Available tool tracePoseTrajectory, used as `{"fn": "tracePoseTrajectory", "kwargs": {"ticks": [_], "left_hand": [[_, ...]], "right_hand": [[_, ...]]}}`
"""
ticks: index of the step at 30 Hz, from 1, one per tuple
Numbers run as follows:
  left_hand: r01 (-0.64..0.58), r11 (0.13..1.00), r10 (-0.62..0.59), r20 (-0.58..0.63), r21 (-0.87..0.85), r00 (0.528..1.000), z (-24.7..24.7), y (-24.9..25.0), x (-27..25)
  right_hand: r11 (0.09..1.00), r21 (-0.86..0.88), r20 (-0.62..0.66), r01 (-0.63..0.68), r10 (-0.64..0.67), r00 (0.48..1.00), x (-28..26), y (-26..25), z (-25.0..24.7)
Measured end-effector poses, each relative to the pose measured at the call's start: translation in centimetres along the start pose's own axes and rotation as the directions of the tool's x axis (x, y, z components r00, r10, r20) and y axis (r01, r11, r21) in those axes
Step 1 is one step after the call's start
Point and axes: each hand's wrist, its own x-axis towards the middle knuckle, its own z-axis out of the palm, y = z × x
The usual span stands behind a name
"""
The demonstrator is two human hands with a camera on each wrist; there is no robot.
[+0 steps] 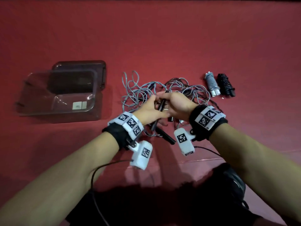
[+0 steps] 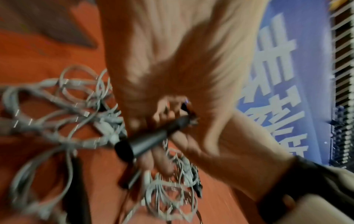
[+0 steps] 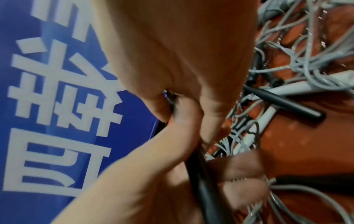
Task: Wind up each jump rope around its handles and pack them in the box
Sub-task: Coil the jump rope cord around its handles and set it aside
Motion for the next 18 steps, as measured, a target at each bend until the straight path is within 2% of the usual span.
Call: {"fn": "tracePoseTrajectory", "kwargs": {"ticks": [1, 2, 3, 4, 6, 7, 9, 10, 12, 15, 17, 18], "left_hand": [[0.021, 1.000, -0.021, -0.077, -0.007, 0.997, 0.1, -1.0, 0.5], [0.069, 0.998, -0.067, -0.123, 0.009, 0.990, 0.0, -1.1, 0.3], [0.117, 0.993, -0.116, -0.144, -0.001, 0.983, -0.6, -1.2, 0.4], [0.163, 0.986, -0.163, -0.177, -0.016, 0.971, -1.5, -1.3, 0.6], [0.213, 0.971, -0.235, -0.271, -0.108, 0.934, -3.6, -1.1, 0.5], [0.205, 0.964, -0.248, -0.304, -0.166, 0.920, -4.7, -1.3, 0.7], [0.200, 0.955, -0.263, -0.306, -0.221, 0.915, -6.0, -1.0, 0.4], [0.212, 0.949, -0.275, -0.286, -0.231, 0.918, -6.2, -0.8, 0.1], [0.228, 0.953, -0.273, -0.234, -0.201, 0.933, -6.1, -0.7, -0.2], [0.234, 0.972, -0.225, -0.276, 0.002, 0.935, -5.5, -1.2, -0.3], [0.263, 0.955, -0.224, -0.253, 0.134, 0.941, -5.3, -1.6, -0.3], [0.290, 0.936, -0.247, -0.217, 0.197, 0.944, -5.3, -1.7, -0.2]], "right_hand": [[0.999, 0.028, 0.029, -0.020, 0.019, 0.999, 0.2, 0.4, 0.1], [0.998, -0.049, 0.055, -0.026, 0.028, 0.998, 0.2, 0.5, 0.2], [0.973, -0.232, 0.036, -0.004, 0.013, 0.999, 0.6, 0.8, -0.3], [0.891, -0.453, -0.015, 0.019, -0.029, 0.999, 0.9, 1.3, -0.7], [0.566, -0.824, -0.125, 0.033, -0.238, 0.963, 1.5, 2.5, -2.0], [0.406, -0.914, -0.102, 0.023, -0.284, 0.953, 1.7, 3.4, -2.4], [0.106, -0.994, -0.014, 0.006, -0.194, 0.981, 2.3, 6.0, -2.6], [0.000, -1.000, 0.010, 0.010, -0.144, 0.989, 2.3, 7.4, -2.3], [-0.082, -0.997, 0.012, 0.001, -0.137, 0.991, 2.5, 9.8, -1.7], [-0.156, -0.987, -0.003, -0.044, -0.255, 0.967, 3.0, 11.4, -1.5], [-0.173, -0.981, -0.047, -0.092, -0.248, 0.968, 3.3, 11.0, -1.7], [-0.146, -0.981, -0.093, -0.126, -0.215, 0.972, 3.5, 10.8, -1.8]]}}
